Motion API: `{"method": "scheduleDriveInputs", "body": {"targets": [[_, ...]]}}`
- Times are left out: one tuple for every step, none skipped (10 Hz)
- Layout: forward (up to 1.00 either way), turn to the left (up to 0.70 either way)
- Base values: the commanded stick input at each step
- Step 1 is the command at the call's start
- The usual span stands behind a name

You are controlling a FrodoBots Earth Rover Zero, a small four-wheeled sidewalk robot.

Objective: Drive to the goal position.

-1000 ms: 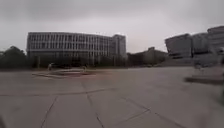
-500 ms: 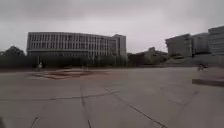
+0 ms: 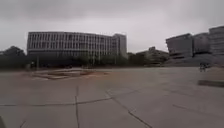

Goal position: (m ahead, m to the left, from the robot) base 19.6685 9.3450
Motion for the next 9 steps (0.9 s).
{"method": "scheduleDriveInputs", "body": {"targets": [[0.70, 0.00], [0.70, 0.00], [0.70, 0.00], [0.70, 0.00], [0.70, -0.09], [0.70, -0.06], [0.70, 0.00], [0.70, 0.00], [0.70, 0.00]]}}
